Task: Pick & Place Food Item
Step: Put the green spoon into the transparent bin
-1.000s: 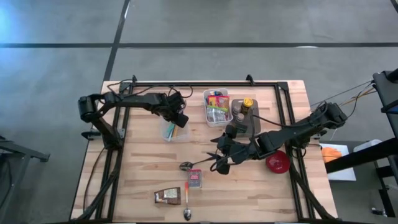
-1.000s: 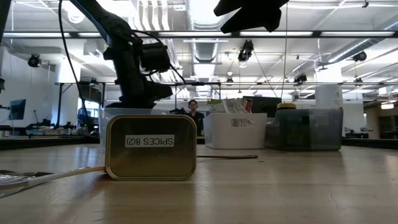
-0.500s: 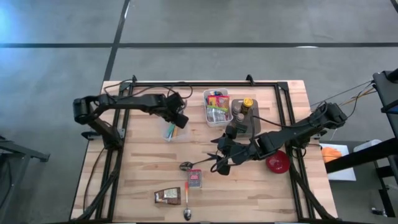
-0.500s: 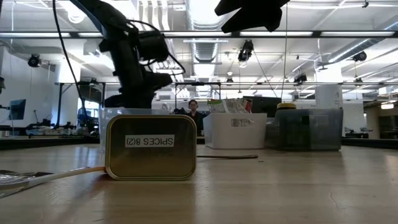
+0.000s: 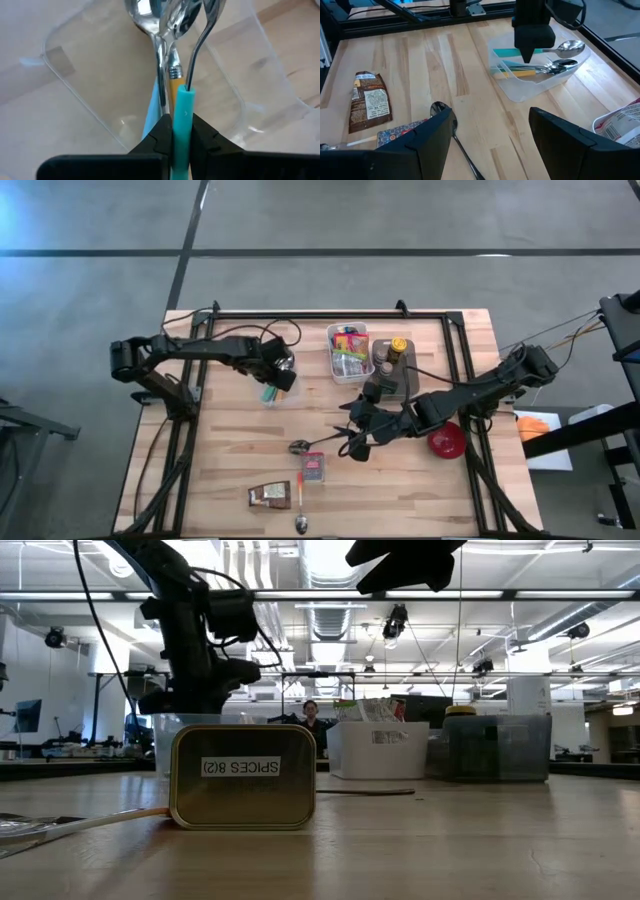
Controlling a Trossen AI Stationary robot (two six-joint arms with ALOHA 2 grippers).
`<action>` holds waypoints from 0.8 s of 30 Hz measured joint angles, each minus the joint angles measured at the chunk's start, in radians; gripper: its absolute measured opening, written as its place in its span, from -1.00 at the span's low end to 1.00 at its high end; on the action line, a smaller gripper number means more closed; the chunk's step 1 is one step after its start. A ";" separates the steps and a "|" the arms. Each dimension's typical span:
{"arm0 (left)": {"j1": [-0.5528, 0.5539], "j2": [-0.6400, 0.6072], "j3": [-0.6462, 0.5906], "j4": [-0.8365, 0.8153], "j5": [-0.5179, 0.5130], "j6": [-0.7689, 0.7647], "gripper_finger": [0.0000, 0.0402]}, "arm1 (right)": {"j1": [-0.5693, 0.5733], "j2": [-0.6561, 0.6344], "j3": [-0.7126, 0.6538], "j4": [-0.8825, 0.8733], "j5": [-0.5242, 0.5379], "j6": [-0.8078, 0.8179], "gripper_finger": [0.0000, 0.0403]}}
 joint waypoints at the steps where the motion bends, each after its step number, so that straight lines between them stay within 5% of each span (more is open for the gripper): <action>1: 0.002 0.000 -0.006 0.005 0.000 -0.007 -0.88 | 0.000 0.000 0.000 -0.001 0.000 0.000 0.30; 24: 0.009 0.000 -0.023 0.038 0.016 0.027 -0.68 | 0.000 0.000 0.000 -0.010 0.000 -0.003 0.30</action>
